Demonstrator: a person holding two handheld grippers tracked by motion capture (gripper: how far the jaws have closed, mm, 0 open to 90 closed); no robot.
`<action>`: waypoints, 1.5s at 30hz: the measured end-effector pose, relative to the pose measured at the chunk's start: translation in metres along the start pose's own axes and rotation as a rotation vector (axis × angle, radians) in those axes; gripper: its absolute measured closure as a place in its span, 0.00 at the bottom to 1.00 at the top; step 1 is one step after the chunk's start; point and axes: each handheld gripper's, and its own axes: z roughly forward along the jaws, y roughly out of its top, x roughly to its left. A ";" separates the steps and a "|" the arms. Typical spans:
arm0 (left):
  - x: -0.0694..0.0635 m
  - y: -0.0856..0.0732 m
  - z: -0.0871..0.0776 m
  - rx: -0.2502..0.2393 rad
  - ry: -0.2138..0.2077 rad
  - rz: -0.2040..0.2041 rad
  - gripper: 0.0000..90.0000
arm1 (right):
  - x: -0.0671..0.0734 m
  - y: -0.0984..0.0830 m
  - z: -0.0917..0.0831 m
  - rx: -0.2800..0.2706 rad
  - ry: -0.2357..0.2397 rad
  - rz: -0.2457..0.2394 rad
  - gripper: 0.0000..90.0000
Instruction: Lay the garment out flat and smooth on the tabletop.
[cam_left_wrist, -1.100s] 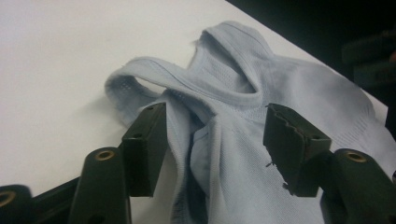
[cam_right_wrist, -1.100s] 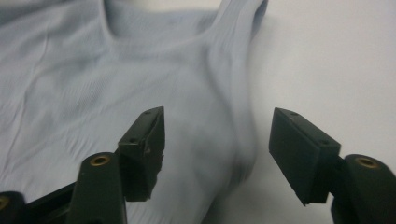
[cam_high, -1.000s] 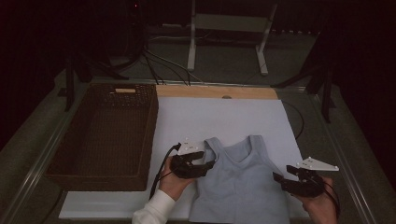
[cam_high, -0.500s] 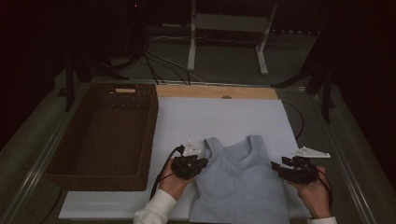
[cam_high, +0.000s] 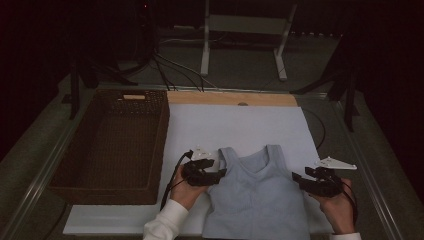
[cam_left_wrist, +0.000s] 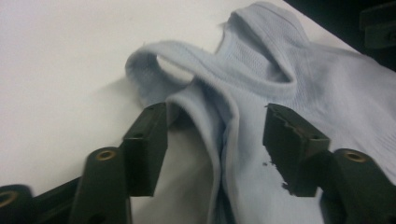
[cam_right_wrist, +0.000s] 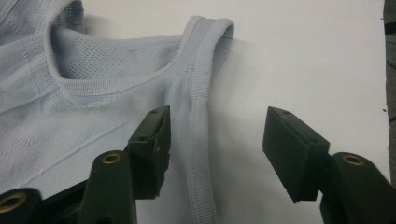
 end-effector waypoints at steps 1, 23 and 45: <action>-0.001 0.003 0.005 0.005 0.000 0.000 0.43 | 0.000 0.000 0.000 -0.001 -0.003 0.000 0.44; 0.012 0.013 0.021 0.098 0.102 0.009 0.95 | 0.002 0.001 0.002 0.002 0.008 -0.012 0.43; -0.046 0.008 0.025 0.100 -0.087 0.327 0.93 | 0.046 0.030 0.013 -0.068 0.099 -0.070 0.41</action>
